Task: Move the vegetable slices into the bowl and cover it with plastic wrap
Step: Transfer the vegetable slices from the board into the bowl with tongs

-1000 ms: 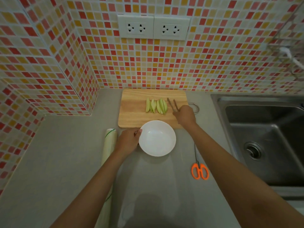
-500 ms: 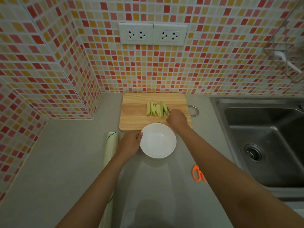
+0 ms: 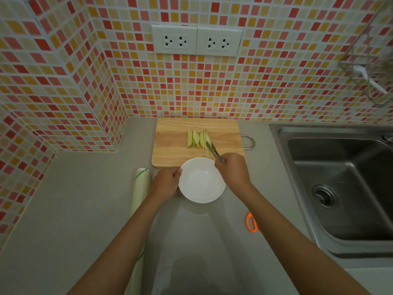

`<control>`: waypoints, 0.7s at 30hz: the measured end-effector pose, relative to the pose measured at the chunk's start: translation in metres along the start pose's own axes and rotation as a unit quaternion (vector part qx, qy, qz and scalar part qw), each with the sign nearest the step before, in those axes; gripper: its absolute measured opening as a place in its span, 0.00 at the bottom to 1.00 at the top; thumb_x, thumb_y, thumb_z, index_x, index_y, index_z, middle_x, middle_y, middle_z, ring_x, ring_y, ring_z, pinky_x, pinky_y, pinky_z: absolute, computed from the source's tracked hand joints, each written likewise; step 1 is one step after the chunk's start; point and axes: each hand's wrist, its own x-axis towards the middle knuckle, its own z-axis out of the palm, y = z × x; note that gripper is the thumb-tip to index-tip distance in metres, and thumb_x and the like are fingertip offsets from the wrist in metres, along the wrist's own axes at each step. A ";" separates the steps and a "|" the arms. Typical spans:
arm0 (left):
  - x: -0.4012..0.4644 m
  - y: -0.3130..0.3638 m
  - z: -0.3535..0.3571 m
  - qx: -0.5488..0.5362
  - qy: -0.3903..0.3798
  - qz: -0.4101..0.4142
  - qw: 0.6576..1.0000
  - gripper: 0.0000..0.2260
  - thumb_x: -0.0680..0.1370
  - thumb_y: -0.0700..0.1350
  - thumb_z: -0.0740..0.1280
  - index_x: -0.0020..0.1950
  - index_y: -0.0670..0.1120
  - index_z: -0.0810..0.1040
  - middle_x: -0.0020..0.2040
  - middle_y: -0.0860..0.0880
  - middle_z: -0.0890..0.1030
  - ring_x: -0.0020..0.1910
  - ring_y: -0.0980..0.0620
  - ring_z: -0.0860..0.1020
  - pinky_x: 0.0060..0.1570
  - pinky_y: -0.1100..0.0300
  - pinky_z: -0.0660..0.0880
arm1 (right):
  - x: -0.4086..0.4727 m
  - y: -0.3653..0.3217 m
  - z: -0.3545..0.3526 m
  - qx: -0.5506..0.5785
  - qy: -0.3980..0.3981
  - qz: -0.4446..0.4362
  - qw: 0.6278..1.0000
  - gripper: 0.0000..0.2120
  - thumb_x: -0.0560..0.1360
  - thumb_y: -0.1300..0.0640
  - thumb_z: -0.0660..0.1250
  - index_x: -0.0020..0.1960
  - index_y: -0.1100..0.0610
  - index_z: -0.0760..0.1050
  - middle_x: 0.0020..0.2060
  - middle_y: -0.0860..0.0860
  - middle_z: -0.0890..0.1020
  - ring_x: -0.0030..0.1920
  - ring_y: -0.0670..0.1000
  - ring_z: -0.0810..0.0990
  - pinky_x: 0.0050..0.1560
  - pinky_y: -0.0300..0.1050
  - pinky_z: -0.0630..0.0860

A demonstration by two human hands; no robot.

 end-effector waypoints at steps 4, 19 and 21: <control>-0.001 0.000 -0.002 -0.013 -0.004 0.004 1.000 0.15 0.82 0.47 0.56 0.48 0.43 0.81 0.35 0.48 0.80 0.36 0.46 0.78 0.44 0.53 0.75 | -0.050 0.003 -0.007 0.008 -0.020 -0.032 0.999 0.22 0.72 0.62 0.64 0.24 0.52 0.58 0.21 0.46 0.61 0.24 0.45 0.58 0.26 0.39 0.52; 0.000 0.002 -0.002 -0.025 -0.014 -0.010 1.000 0.14 0.81 0.47 0.57 0.52 0.46 0.81 0.32 0.51 0.78 0.35 0.45 0.80 0.44 0.51 0.77 | -0.004 -0.008 -0.003 -0.121 0.001 0.008 0.993 0.15 0.74 0.57 0.64 0.30 0.59 0.68 0.27 0.52 0.71 0.33 0.54 0.72 0.26 0.42 0.58; 0.001 0.001 -0.002 -0.027 -0.013 -0.009 1.000 0.14 0.81 0.47 0.57 0.53 0.46 0.81 0.33 0.51 0.79 0.35 0.46 0.79 0.45 0.51 0.77 | 0.027 -0.011 0.001 -0.134 -0.017 0.023 0.991 0.18 0.74 0.59 0.64 0.28 0.57 0.63 0.26 0.50 0.67 0.34 0.54 0.72 0.25 0.42 0.56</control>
